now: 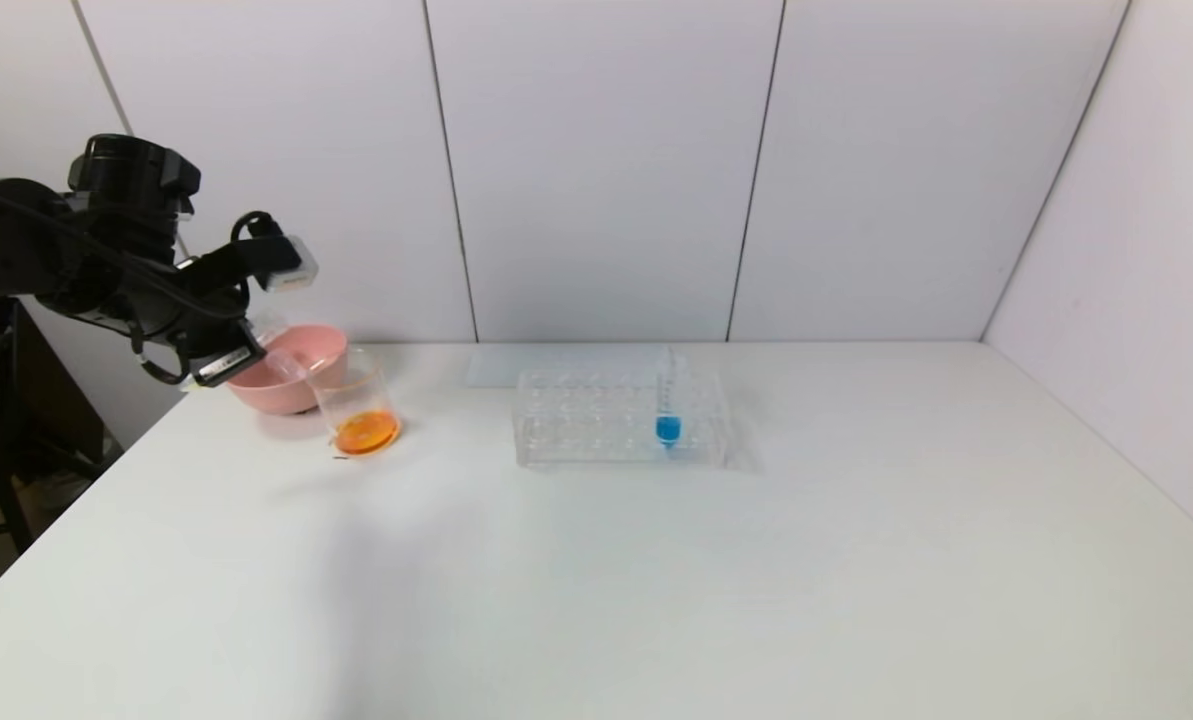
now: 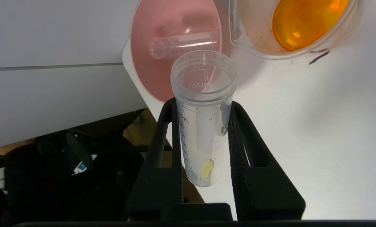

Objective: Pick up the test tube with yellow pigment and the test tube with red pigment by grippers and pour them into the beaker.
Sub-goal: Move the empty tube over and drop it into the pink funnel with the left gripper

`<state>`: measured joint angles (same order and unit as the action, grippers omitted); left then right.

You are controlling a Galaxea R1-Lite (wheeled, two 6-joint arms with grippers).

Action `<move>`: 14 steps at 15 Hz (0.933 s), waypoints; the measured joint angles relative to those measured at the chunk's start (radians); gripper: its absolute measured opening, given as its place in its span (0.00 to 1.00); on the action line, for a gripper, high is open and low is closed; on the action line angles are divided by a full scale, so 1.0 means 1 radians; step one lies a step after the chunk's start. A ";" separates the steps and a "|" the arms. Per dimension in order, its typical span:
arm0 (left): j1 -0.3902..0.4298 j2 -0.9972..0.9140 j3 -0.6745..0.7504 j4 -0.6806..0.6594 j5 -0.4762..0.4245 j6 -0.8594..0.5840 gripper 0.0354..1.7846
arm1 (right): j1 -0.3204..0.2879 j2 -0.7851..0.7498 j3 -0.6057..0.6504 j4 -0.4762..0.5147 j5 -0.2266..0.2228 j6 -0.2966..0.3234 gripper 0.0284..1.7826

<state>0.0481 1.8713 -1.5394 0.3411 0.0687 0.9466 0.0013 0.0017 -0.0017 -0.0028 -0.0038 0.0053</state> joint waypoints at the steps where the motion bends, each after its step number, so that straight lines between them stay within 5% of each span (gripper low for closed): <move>1: 0.004 -0.001 -0.006 -0.004 -0.019 -0.049 0.23 | 0.000 0.000 0.000 0.000 0.000 0.000 0.95; 14: 0.012 0.059 -0.026 -0.391 -0.048 -0.770 0.23 | 0.000 0.000 0.000 0.000 0.000 -0.001 0.95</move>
<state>0.0600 1.9300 -1.5653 -0.0500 0.0211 0.1764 0.0013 0.0017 -0.0017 -0.0028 -0.0043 0.0047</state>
